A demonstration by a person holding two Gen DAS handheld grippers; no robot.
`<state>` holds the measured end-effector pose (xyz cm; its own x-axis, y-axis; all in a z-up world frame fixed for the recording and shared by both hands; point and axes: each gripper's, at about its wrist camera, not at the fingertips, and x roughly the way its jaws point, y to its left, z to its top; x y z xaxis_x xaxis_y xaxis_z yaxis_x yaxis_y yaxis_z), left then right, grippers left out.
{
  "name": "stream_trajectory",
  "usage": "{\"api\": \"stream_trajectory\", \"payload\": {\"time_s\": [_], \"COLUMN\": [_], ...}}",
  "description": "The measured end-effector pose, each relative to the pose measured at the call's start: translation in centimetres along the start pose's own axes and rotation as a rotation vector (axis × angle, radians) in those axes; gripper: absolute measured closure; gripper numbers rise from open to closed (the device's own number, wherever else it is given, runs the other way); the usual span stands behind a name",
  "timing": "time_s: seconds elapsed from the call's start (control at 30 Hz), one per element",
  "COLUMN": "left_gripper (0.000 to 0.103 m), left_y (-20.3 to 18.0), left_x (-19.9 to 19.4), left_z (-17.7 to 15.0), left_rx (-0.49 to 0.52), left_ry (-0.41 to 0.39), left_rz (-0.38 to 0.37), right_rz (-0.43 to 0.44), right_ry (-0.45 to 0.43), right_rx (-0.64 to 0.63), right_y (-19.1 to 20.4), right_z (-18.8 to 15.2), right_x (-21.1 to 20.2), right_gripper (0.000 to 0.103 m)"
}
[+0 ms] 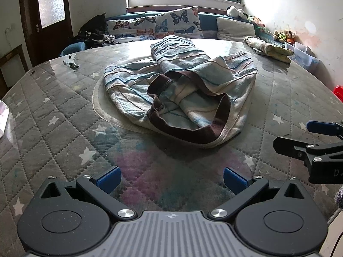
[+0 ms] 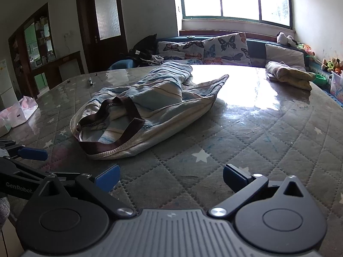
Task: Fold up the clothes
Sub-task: 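Approach the bunched striped towel with both grippers open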
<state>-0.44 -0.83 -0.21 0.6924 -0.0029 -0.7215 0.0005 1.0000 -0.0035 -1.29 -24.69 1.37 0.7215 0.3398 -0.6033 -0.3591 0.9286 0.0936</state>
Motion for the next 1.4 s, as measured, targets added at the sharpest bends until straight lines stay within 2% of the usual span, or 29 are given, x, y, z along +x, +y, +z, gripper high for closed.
{"api": "stream_trajectory", "payload": {"time_s": [1.4], "left_gripper": [0.000], "left_y": [0.6], "left_x": [1.6], "left_z": [2.9], "left_rx": [-0.006], "left_ry": [0.047], "left_rz": [0.004], "right_rz": [0.036], "right_ry": [0.039], "right_rx": [-0.005], "right_y": [0.5], "right_z": [2.5], "right_x": [2.4], "right_gripper": [0.000]}}
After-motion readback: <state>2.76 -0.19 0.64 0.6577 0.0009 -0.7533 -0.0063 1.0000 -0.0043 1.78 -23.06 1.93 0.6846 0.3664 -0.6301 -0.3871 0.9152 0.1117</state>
